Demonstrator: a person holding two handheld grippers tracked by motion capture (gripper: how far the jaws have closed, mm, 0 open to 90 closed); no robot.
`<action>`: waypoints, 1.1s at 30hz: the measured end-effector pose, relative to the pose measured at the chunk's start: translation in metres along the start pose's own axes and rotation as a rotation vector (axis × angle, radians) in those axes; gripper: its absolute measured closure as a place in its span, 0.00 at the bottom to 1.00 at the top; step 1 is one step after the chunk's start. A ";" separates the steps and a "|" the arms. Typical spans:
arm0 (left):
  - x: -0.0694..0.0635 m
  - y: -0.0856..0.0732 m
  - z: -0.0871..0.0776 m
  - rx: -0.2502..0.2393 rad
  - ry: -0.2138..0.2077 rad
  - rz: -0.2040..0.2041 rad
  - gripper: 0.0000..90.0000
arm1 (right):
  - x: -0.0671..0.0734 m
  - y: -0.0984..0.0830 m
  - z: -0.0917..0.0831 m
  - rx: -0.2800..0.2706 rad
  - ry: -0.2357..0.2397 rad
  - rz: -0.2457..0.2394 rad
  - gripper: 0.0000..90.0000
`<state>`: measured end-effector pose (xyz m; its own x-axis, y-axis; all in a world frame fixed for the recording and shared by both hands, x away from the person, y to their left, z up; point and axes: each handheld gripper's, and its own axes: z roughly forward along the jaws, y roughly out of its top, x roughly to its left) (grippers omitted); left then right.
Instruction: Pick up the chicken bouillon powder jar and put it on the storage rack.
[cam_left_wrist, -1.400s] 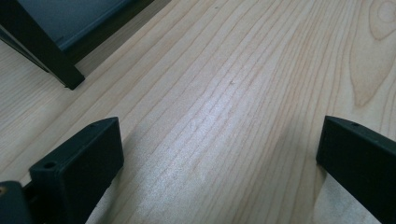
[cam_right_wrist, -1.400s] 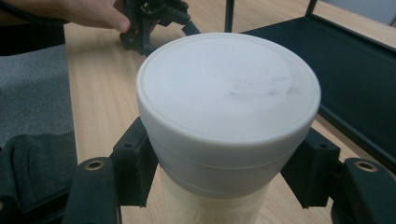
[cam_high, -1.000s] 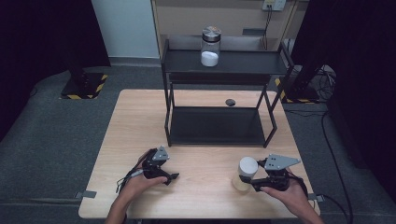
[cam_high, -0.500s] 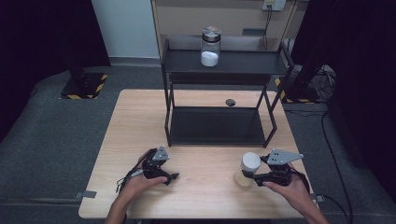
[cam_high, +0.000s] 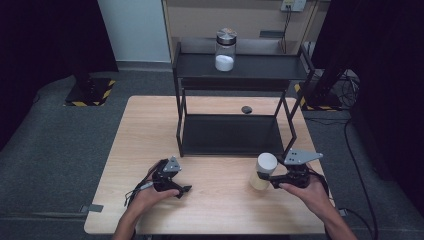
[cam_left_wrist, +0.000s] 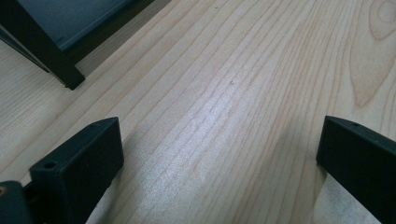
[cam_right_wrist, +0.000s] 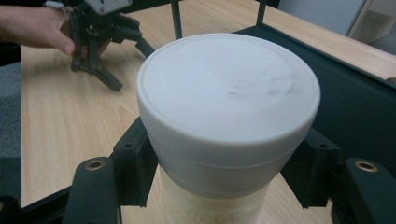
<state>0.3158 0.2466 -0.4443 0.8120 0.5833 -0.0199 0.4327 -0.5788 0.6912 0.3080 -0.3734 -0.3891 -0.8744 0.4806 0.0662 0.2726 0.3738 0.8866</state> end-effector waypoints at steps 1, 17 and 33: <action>0.000 0.000 0.000 0.000 0.000 0.000 0.00 | -0.003 0.004 0.000 -0.004 0.005 0.002 0.40; 0.000 0.000 0.000 0.000 0.000 0.000 0.00 | -0.025 0.065 -0.014 0.013 -0.040 -0.021 0.40; 0.001 0.001 0.001 0.000 -0.003 0.002 0.00 | -0.046 0.129 -0.037 0.027 -0.045 -0.017 0.40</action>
<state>0.3175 0.2465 -0.4443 0.8140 0.5805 -0.0204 0.4311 -0.5803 0.6909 0.3689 -0.3766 -0.2607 -0.8601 0.5092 0.0303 0.2696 0.4033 0.8744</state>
